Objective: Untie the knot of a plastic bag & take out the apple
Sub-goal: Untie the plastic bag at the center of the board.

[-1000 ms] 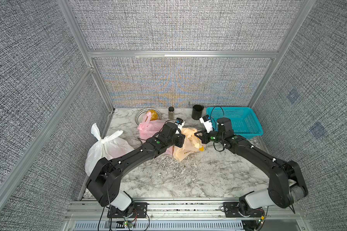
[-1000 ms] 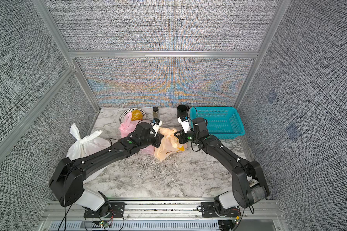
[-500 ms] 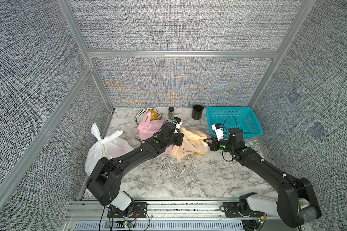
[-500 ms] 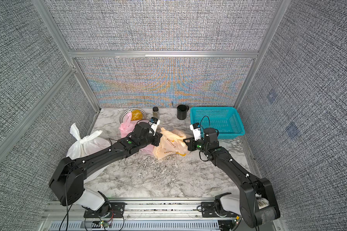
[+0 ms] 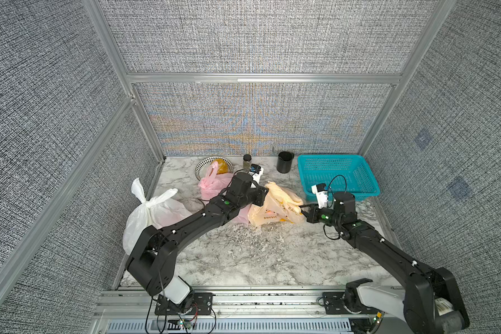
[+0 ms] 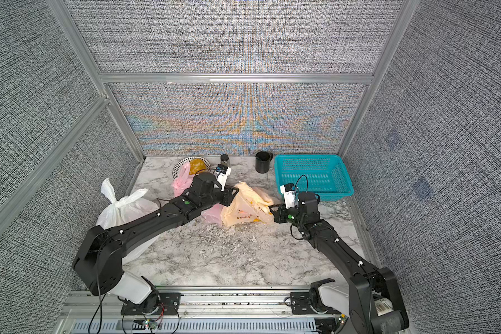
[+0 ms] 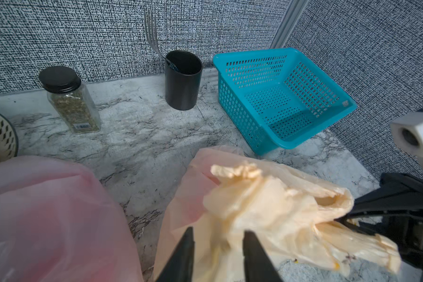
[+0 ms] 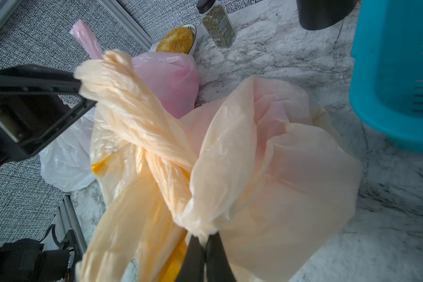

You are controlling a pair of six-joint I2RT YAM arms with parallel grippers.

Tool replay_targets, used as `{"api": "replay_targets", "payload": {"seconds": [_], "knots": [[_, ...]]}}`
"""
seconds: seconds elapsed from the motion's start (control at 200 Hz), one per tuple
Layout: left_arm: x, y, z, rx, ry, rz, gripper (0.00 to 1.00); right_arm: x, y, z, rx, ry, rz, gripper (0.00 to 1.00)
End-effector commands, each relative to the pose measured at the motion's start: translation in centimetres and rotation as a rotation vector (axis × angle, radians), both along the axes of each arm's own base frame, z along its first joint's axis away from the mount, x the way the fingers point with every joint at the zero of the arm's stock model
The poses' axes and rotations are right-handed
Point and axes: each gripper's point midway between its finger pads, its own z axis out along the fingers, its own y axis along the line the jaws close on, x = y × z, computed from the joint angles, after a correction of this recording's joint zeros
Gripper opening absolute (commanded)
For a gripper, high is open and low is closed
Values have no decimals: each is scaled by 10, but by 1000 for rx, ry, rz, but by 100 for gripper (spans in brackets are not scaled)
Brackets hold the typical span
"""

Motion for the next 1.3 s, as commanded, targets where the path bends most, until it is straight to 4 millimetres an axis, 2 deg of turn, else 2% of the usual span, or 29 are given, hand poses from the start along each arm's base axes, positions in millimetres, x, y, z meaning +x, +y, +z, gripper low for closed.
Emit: {"api": "replay_targets", "payload": {"seconds": [0.0,0.1,0.19,0.3,0.45,0.621,0.886,1.121,1.296], "knots": [[-15,5,5,34,-5,-51,52,2,3,5,-7,-7,21,0],[-24,14,12,80,-6,-58,54,4,5,8,-18,-14,34,0],[-28,12,17,142,-15,-101,55,4,7,7,-39,-17,52,0],[-27,-1,15,261,-22,-180,59,3,10,6,-65,-18,76,0],[-21,-23,20,342,-58,-258,59,2,11,8,-82,-29,91,0],[-22,-35,8,477,-57,-358,59,2,12,8,-99,-29,110,0],[-31,-55,-14,537,-15,-470,58,3,15,7,-95,-26,126,0],[-34,-63,-29,572,5,-504,46,1,15,8,-97,-26,135,0],[-34,-65,-36,618,4,-518,24,0,15,8,-96,-26,134,0]]}}
